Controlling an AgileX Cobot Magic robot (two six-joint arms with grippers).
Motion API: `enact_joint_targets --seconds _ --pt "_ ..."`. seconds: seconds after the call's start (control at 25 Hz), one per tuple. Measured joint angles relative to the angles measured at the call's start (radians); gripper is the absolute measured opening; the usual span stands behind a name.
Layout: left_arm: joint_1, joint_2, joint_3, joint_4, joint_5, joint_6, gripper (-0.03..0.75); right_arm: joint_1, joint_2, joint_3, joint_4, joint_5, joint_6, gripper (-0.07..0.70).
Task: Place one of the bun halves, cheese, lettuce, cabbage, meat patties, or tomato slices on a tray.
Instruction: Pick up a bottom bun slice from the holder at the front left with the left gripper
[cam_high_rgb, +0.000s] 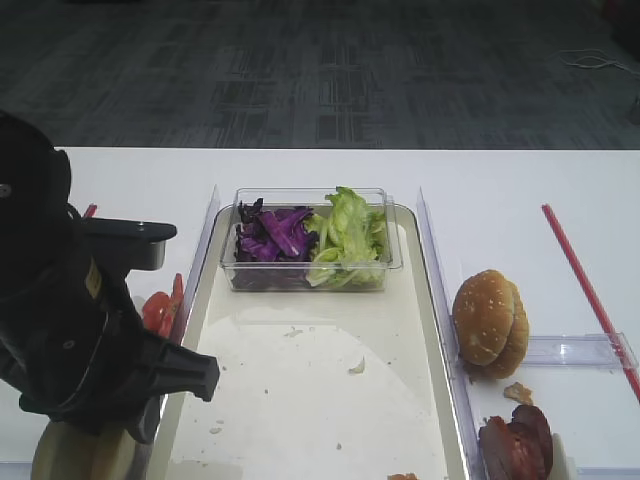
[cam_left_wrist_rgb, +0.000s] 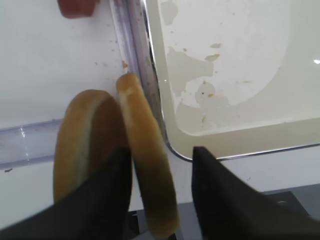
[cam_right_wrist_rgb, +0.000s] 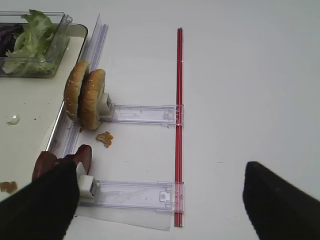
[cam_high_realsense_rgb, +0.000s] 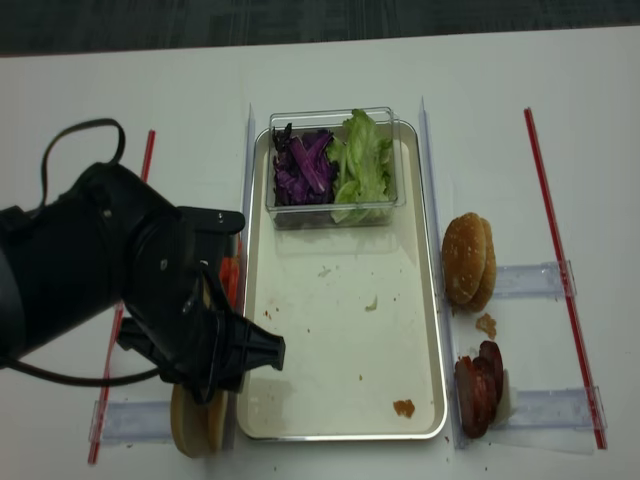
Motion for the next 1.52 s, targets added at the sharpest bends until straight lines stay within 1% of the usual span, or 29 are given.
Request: enact_joint_targets --seconds 0.16,0.48,0.76,1.08,1.52 --pt "0.0 0.0 -0.002 0.0 0.0 0.0 0.221 0.0 0.0 0.0 0.0 0.0 0.0 0.693" --pt "0.0 0.0 -0.002 0.002 0.0 0.0 0.197 0.0 0.0 0.0 0.0 0.0 0.0 0.693" --pt "0.0 0.0 -0.002 0.004 0.0 0.0 0.115 0.0 0.0 0.0 0.0 0.0 0.002 0.693" --pt "0.0 0.0 -0.002 0.006 0.025 0.0 0.103 0.0 0.0 0.0 0.0 0.0 0.002 0.693" --pt "0.0 0.0 -0.002 0.014 0.035 0.0 0.101 0.0 0.0 0.0 0.0 0.0 0.002 0.693"
